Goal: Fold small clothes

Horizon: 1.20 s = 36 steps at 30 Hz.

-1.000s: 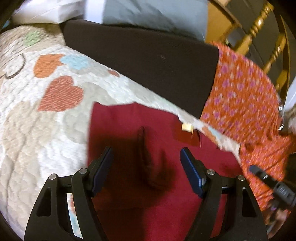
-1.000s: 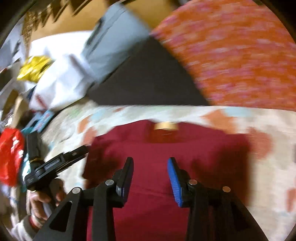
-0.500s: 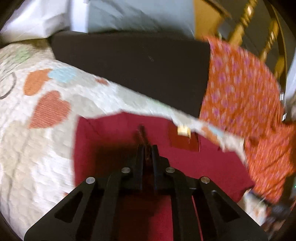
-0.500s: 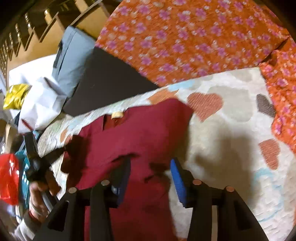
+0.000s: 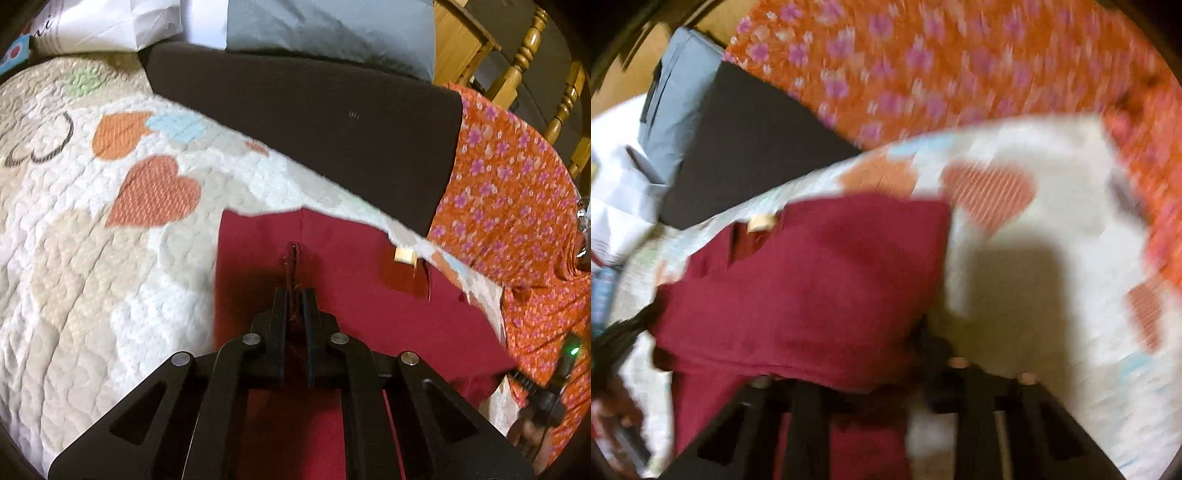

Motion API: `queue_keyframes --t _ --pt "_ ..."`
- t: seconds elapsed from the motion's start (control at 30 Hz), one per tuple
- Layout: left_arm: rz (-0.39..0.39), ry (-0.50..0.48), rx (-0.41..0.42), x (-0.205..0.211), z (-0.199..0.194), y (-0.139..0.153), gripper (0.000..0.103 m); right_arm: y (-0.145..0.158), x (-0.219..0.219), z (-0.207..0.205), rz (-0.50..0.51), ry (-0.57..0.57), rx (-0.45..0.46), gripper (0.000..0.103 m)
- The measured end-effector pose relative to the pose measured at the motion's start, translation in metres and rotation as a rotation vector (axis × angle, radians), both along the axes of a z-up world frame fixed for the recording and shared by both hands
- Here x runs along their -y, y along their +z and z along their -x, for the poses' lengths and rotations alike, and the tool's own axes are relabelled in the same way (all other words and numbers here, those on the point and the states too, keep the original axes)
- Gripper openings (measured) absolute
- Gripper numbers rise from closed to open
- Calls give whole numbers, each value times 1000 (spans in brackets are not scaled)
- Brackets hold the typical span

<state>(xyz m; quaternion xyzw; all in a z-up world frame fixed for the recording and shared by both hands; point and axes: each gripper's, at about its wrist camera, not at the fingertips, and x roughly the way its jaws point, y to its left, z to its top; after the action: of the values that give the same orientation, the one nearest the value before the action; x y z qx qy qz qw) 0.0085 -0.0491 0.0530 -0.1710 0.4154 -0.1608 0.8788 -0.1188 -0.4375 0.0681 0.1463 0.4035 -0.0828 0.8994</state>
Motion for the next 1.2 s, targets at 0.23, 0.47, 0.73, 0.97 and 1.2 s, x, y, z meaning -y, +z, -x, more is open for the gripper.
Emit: queue_keyframes --t 0.23,0.47,0.73,0.97,1.2 --pt "-135 -3 -33 16 5 -21 7 -24 -3 -14 178 -17 -161 22" --pt "-139 -5 -43 14 19 -14 11 -4 16 37 -68 7 -90 42" --pt "-80 31 -80 -9 54 -6 28 14 14 87 -78 -4 -108 45" --pt "-52 -21 -173 -23 118 -10 48 11 -13 149 -172 108 -164 46" --pt "-124 -141 -221 -24 189 -8 55 -18 -26 205 -235 126 -291 46"
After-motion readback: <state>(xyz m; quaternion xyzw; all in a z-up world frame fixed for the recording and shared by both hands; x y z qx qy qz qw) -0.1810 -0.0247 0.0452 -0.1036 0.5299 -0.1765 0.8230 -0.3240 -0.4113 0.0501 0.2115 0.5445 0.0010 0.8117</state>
